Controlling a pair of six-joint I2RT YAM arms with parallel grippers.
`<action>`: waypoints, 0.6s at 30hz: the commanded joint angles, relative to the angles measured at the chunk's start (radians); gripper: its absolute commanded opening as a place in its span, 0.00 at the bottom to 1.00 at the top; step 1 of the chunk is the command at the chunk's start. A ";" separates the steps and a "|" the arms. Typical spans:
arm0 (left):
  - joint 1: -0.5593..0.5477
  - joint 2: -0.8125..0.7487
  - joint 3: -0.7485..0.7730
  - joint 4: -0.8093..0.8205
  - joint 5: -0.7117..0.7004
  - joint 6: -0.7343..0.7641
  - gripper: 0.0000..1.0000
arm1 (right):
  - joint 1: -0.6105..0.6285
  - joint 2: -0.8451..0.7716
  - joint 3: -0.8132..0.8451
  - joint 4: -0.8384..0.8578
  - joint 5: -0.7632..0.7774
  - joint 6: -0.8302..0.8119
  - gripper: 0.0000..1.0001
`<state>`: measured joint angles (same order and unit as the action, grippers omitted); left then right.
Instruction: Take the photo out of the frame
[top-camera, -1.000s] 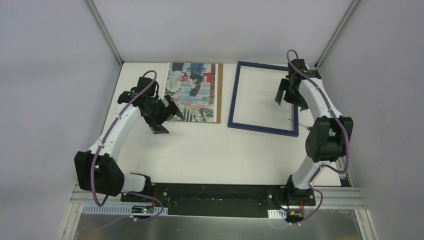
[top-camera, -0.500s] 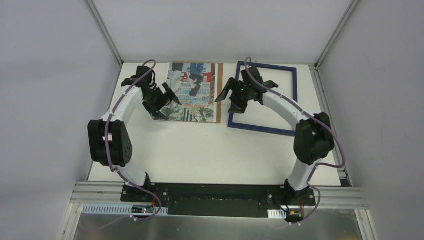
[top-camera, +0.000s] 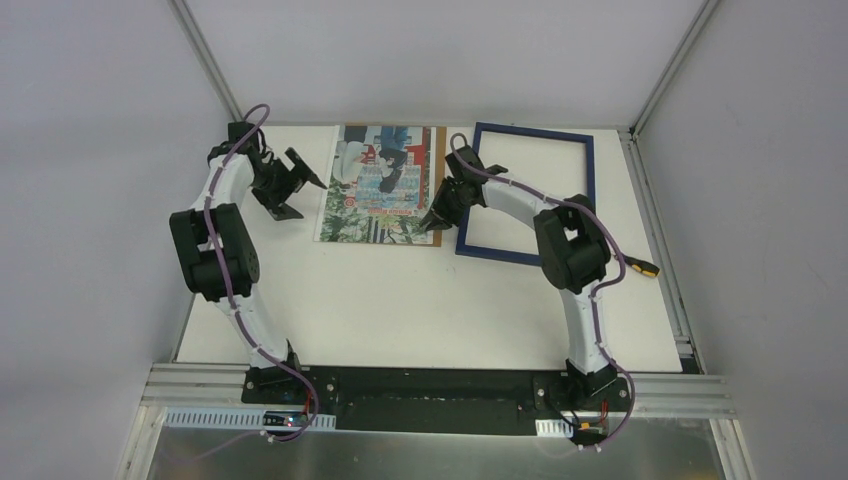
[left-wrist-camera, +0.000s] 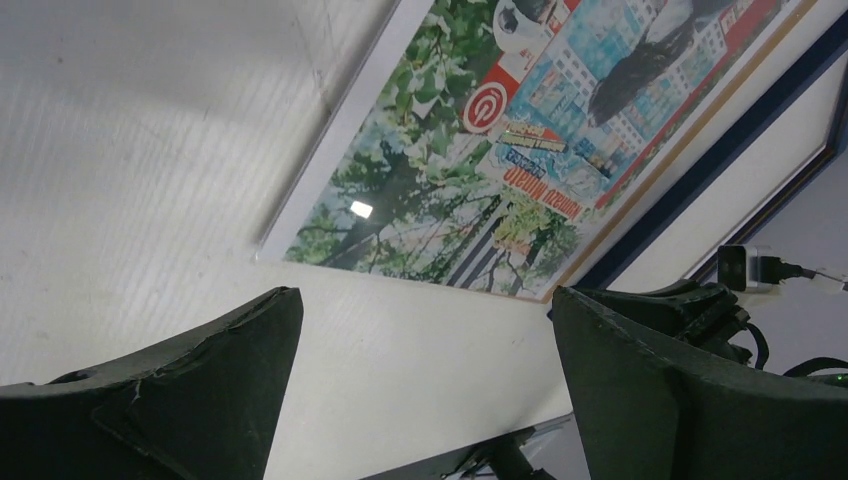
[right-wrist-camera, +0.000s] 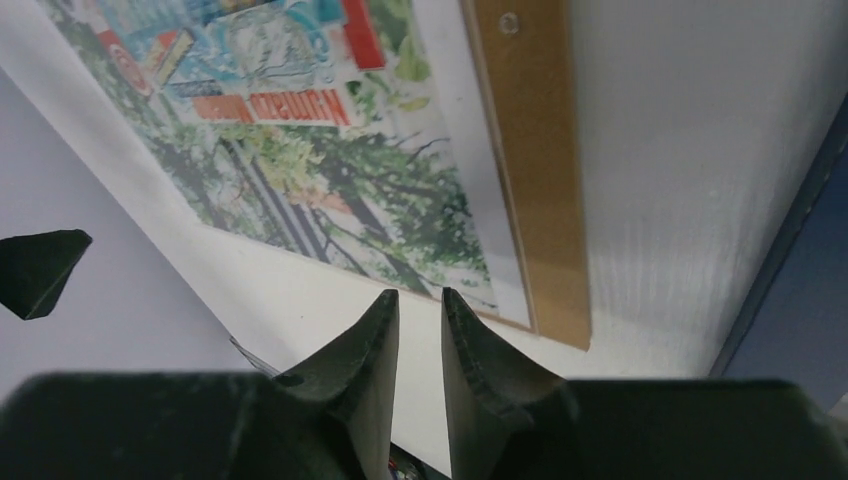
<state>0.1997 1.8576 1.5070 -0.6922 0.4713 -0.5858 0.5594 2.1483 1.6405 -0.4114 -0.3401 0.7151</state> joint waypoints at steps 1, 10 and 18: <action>0.005 0.101 0.074 -0.001 0.063 0.094 0.99 | -0.004 0.038 0.051 -0.040 0.013 -0.020 0.24; 0.004 0.182 0.083 0.008 0.045 0.133 0.99 | -0.012 0.081 0.052 -0.082 0.030 -0.034 0.21; -0.001 0.223 0.050 0.017 0.100 0.162 0.99 | -0.015 0.098 0.071 -0.088 0.015 -0.028 0.20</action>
<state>0.2035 2.0663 1.5574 -0.6765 0.5194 -0.4618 0.5510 2.2208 1.6749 -0.4629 -0.3309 0.6949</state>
